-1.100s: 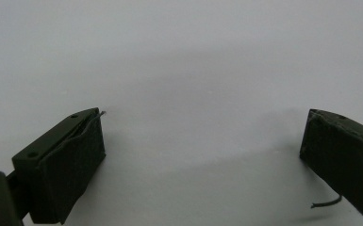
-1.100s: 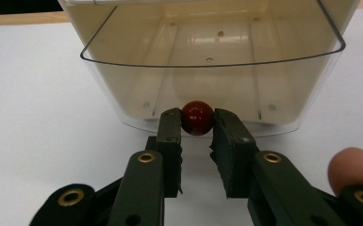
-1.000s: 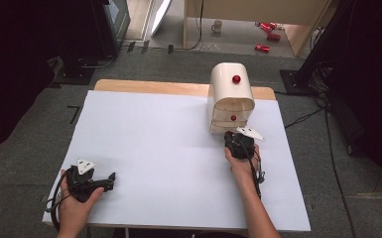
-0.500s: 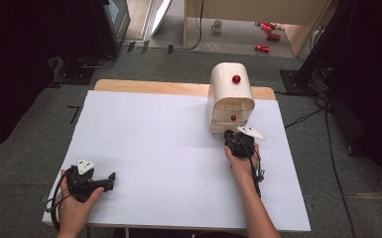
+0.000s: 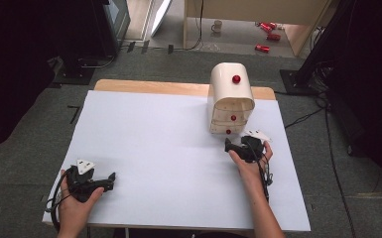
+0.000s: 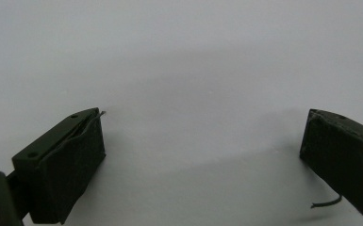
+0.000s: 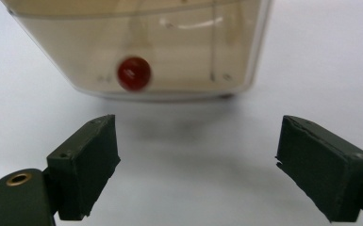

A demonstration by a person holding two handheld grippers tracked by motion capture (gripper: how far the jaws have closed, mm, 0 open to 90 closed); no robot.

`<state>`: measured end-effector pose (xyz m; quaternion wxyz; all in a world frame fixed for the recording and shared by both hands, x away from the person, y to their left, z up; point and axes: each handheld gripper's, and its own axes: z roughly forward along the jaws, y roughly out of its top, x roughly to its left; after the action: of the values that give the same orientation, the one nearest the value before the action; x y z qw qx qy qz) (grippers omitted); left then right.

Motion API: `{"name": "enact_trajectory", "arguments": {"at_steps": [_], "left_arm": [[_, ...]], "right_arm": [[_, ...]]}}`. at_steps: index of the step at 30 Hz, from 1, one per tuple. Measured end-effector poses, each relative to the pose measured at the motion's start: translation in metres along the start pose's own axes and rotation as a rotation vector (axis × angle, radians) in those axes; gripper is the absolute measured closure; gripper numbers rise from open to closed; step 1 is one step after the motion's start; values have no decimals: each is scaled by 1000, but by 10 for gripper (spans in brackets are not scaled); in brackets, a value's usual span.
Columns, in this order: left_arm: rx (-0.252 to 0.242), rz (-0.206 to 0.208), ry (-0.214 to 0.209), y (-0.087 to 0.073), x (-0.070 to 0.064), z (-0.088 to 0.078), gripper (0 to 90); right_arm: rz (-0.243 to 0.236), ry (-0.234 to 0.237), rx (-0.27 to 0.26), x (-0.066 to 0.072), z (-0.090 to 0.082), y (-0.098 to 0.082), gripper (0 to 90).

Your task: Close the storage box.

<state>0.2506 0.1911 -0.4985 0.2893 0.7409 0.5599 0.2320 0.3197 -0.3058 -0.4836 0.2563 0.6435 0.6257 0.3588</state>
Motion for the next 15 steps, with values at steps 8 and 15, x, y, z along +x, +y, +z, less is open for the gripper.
{"name": "enact_trajectory", "arguments": {"at_steps": [8,15], "left_arm": [[0,-1,0,0,0,0,4],[1,0,0,0,0,0,4]], "right_arm": [[-36,-20,29,-27,-27,-15,130],[-34,-33,41,-52,-52,-31,131]]}}
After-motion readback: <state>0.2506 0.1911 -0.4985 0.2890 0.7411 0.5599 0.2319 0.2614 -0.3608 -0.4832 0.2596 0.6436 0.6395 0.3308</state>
